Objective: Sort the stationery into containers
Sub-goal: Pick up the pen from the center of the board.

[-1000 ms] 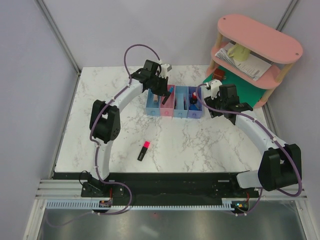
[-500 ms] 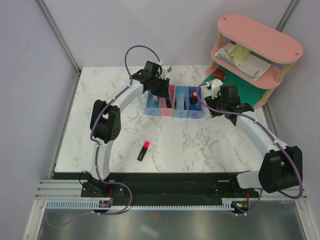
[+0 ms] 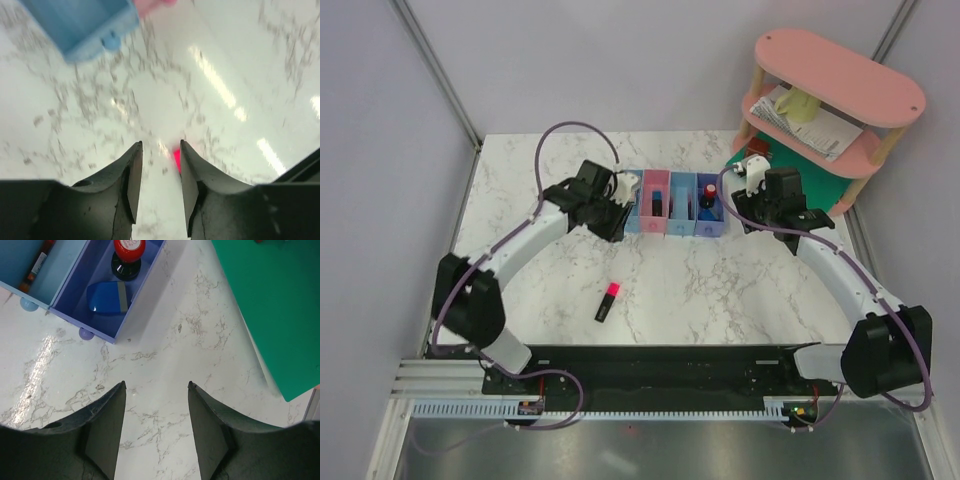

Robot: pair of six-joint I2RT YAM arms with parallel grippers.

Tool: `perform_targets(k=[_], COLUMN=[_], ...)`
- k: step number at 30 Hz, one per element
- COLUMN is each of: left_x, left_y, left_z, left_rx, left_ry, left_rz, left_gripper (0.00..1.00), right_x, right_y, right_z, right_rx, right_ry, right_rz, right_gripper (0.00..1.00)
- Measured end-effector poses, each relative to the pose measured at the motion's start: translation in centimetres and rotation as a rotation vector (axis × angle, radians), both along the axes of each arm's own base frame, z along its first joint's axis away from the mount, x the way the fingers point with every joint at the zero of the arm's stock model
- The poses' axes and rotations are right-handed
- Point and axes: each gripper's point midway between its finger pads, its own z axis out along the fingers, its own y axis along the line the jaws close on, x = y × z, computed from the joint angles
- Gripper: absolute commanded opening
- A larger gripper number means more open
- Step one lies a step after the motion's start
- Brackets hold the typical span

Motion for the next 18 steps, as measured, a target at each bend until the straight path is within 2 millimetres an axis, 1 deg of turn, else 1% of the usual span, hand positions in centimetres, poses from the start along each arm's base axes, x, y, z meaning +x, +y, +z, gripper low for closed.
perform_targets(k=[1,3,4,6,9,12,15,18], left_x=[-1.7,-4.8,-6.3,-8.7,-10.6,-11.5,-11.9,-12.2], left_y=[1.0,2.8,3.3,4.6,5.4,5.6,5.1,4.3], left_z=[-0.1,-1.3,-2.2,-4.0,-5.6,-6.3,-6.6,-7.3], left_rx=[0.022,0.065,0.084,0.122,0.145,0.15,0.149,0.152], left_ry=[0.0,0.029,0.053,0.125,0.205,0.239,0.253,0.278], left_rz=[-0.002,-0.002,-0.004,0.009,0.047,0.066,0.067,0.059], left_gripper=[0.57,0.6,0.65,0.67,0.72,0.72,0.72,0.72], right_x=[-0.1,-0.2,-0.3,-0.6,-0.9,-1.1,-1.2,-1.3], right_y=[0.1,0.2,0.3,0.3,0.4,0.4,0.4,0.4], right_z=[0.2,0.6,0.8,1.3,1.7,1.9,2.0,2.2], right_rx=[0.005,0.012,0.016,0.021,0.029,0.03,0.031,0.032], right_ry=[-0.005,-0.013,-0.018,-0.028,-0.034,-0.033,-0.035,-0.04], right_rz=[0.004,0.011,0.015,0.018,0.026,0.028,0.028,0.028], right_gripper=[0.61,0.61,0.61,0.62,0.62,0.62,0.62,0.62])
